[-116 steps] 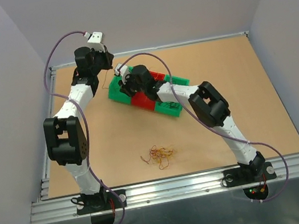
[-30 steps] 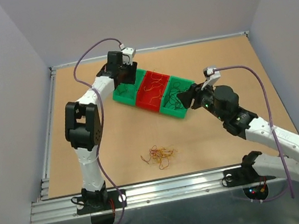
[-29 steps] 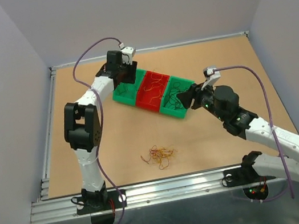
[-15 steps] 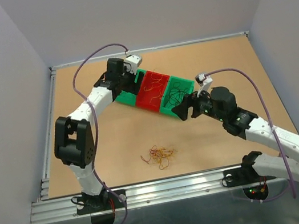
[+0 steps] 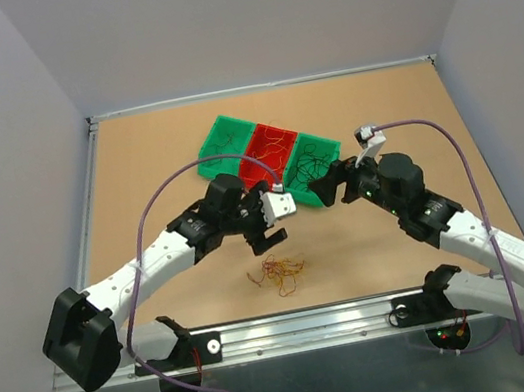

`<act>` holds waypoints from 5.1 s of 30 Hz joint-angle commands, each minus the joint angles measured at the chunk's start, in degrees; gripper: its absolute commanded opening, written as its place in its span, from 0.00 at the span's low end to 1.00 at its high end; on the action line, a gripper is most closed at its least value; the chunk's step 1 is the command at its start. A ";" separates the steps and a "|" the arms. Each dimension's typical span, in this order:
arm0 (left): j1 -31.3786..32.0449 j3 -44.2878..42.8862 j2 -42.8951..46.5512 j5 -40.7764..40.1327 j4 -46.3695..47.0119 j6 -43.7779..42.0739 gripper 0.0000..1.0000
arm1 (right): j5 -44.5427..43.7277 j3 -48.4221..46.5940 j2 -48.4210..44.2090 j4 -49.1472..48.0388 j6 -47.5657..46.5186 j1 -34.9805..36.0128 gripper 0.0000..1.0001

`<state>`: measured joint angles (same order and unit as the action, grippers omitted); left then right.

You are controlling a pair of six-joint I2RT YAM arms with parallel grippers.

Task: Untangle the cables

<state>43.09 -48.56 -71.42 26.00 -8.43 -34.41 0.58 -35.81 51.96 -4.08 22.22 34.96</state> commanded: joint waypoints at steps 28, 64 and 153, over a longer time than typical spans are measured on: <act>19.39 4.61 -0.12 2.04 5.97 -5.84 0.77 | -6.11 1.53 -7.75 0.03 -1.04 0.37 0.90; 17.55 -7.59 11.92 -5.70 11.42 8.92 0.00 | 27.70 15.59 -19.53 -21.76 -18.60 0.37 1.00; -34.58 -23.59 20.01 19.00 38.76 56.48 0.00 | 18.77 -9.26 33.35 -48.83 -9.38 13.64 1.00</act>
<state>5.30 -65.49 -48.62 43.38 30.96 20.95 28.53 -36.71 78.76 -45.74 15.27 45.36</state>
